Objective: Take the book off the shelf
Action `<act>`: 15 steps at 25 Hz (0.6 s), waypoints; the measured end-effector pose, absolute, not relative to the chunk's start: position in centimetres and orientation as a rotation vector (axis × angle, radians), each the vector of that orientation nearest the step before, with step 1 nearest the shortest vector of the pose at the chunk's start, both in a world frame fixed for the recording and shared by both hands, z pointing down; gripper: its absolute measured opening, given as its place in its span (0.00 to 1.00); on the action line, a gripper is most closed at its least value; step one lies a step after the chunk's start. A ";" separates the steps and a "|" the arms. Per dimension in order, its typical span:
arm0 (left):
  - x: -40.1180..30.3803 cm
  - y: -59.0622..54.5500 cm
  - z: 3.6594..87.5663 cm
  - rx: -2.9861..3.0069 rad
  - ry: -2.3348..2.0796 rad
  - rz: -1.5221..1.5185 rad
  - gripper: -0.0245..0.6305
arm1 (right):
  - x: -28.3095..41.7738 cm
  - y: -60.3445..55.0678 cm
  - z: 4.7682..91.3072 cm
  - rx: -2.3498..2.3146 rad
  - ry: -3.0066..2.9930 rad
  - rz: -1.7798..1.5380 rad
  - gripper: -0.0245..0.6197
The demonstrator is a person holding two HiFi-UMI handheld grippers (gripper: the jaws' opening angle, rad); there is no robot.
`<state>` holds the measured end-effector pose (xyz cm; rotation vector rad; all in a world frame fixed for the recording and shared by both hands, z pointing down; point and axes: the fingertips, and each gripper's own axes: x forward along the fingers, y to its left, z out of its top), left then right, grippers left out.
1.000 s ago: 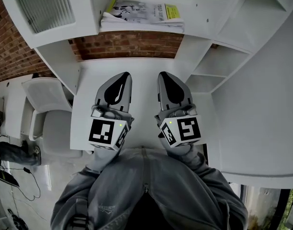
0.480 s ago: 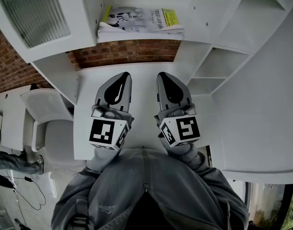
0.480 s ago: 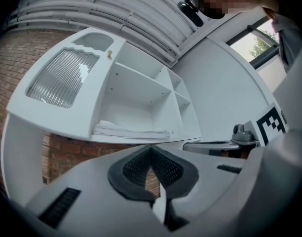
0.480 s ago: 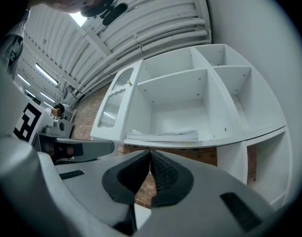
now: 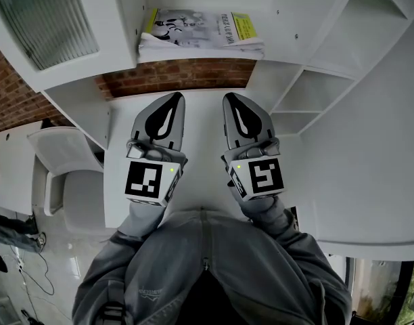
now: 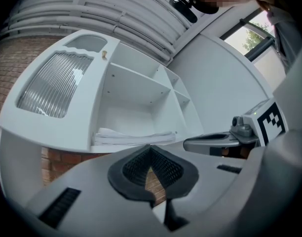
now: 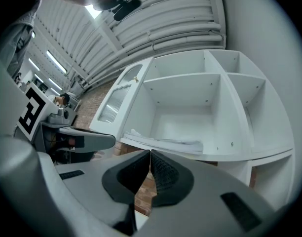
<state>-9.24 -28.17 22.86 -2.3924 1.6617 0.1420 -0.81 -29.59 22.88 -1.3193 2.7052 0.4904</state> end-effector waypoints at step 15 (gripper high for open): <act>-9.0 -30.6 19.6 -2.224 1.514 -0.057 0.04 | -1.5 -31.7 20.3 -1.314 2.825 0.920 0.13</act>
